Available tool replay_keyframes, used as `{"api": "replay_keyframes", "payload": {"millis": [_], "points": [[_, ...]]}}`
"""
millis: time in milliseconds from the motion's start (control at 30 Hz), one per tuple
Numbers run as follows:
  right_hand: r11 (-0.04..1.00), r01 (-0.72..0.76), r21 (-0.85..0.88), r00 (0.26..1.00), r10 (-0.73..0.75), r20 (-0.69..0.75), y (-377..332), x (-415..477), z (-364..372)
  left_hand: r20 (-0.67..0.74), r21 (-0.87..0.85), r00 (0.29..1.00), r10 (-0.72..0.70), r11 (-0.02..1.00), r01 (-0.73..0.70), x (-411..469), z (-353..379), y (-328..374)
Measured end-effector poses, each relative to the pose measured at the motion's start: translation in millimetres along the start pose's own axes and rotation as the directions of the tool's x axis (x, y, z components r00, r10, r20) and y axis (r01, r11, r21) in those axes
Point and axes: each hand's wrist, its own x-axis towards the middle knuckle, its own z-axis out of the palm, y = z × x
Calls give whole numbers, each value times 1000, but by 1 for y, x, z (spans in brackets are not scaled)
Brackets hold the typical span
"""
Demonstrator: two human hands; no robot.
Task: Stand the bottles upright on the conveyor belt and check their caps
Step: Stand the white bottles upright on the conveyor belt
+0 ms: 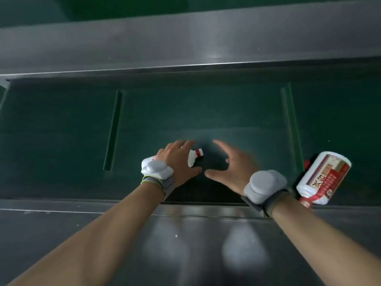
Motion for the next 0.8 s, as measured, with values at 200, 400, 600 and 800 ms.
{"api": "replay_keyframes", "payload": {"millis": [200, 400, 600, 800], "points": [[977, -186, -103, 963, 202, 178, 44, 26, 49, 221, 276, 968, -116, 960, 52, 40, 39, -17], [931, -279, -237, 904, 337, 262, 69, 48, 85, 304, 383, 927, -219, 919, 92, 62, 58, -20], [920, -282, -273, 902, 351, 252, 78, 39, 99, 299, 388, 941, -157, 921, 30, 57, 58, -23], [932, -257, -255, 932, 308, 189, 98, 18, 71, 282, 383, 959, 25, 914, -136, 41, 74, -11]]}}
